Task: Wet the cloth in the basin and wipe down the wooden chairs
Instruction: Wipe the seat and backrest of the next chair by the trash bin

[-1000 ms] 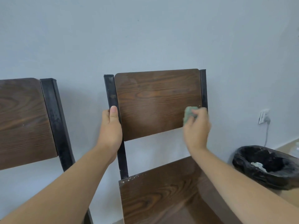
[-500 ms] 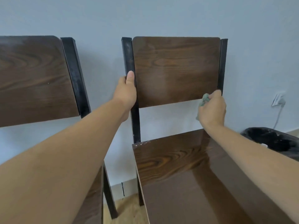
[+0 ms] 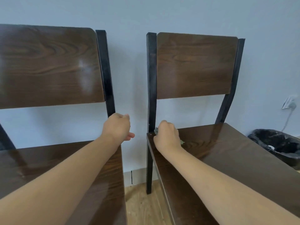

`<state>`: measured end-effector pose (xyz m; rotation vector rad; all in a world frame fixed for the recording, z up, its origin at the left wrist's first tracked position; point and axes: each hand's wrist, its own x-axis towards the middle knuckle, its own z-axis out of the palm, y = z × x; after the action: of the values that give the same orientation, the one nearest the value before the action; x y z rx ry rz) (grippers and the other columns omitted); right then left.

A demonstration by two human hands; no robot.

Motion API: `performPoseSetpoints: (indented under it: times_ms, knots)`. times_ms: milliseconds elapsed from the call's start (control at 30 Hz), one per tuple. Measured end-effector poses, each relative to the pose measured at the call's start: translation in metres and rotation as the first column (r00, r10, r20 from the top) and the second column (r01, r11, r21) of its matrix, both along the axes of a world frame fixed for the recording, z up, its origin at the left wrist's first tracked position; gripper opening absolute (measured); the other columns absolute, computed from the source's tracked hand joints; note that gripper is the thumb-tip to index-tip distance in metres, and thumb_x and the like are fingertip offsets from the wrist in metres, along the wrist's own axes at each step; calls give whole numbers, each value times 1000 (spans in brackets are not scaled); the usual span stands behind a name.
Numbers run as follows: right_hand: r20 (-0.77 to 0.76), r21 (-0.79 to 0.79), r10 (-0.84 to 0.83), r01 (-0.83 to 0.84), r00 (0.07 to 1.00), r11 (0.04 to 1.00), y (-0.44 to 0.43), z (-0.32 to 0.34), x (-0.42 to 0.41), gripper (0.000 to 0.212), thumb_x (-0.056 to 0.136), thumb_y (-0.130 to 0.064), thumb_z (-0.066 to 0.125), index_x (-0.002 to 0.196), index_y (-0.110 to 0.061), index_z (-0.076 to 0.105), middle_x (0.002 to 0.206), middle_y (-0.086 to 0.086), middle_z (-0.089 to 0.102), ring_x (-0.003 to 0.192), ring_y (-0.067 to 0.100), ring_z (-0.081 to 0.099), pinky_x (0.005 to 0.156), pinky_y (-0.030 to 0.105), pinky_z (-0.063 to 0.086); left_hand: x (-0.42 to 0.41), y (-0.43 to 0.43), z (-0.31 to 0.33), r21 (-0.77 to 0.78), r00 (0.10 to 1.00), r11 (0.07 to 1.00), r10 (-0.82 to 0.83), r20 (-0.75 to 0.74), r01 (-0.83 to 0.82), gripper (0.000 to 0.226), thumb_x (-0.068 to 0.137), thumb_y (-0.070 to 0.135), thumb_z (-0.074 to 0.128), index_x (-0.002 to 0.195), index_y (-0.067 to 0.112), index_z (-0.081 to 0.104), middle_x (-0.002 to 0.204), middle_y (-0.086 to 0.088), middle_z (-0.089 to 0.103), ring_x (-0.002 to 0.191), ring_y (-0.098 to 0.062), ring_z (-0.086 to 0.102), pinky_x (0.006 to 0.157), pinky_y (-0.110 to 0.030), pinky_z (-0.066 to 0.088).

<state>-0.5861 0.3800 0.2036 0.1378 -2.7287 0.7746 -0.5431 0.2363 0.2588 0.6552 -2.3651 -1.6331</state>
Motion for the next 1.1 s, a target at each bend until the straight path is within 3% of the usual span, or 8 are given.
performPoseSetpoints:
  times_ms: [167,333,433,600,900,967,1033,1100]
  knots:
    - [40,-44,-29,30,999,999,-11,5,3,13,94,-9,67,106,-5,68,106,13,68,99,27,67,79,33,56,25,-13,2,0,1000,1000,-11,-10,11,34,107,27,41,133,11,56,110,-9,65,75,-24,75,76,-37,63]
    - [130,-91,194,-184,972,979,-60,0,29,16,91,-17,72,106,-11,71,104,9,68,95,26,69,83,40,60,44,-22,5,24,999,999,-31,-14,32,33,105,30,45,130,11,57,108,-9,66,78,-27,75,81,-44,63]
    - [105,-14,311,-311,945,950,-60,-3,59,18,93,-10,68,110,-14,71,103,7,67,89,24,68,80,41,62,56,-25,9,-9,999,999,-41,-30,41,27,104,29,47,123,14,60,105,-7,68,78,-28,75,75,-42,63]
    - [83,198,379,-388,922,900,-12,7,76,33,90,-2,68,122,-12,66,115,9,58,102,26,62,89,39,57,80,-15,9,-156,991,981,-127,-42,119,20,101,27,56,99,12,69,91,-9,73,65,-20,69,58,-29,49]
    - [38,296,4,-15,999,955,112,17,11,40,84,2,73,122,-6,63,120,13,59,110,31,62,92,39,51,71,38,-2,-294,966,921,-240,93,257,50,102,41,50,81,0,69,70,-9,64,58,-19,58,56,-25,47]
    - [17,331,-91,80,996,940,155,12,-4,36,87,3,68,122,-6,64,118,14,59,109,33,63,90,41,51,65,46,-7,-348,962,897,-249,111,272,43,99,43,58,75,10,72,74,-3,64,62,-15,60,64,-27,52]
    - [-3,374,-190,177,982,910,202,10,-14,35,87,6,65,120,-6,65,115,15,59,106,35,63,88,43,52,63,46,-11,-381,961,883,-262,86,275,6,95,31,67,91,27,69,88,1,67,71,-14,65,71,-30,58]
    - [36,476,-328,272,944,836,255,12,-12,32,86,5,63,117,-4,65,114,16,59,107,37,63,87,44,53,63,45,-15,-397,958,872,-263,111,285,22,90,24,73,103,36,59,99,2,68,77,-17,69,67,-30,60]
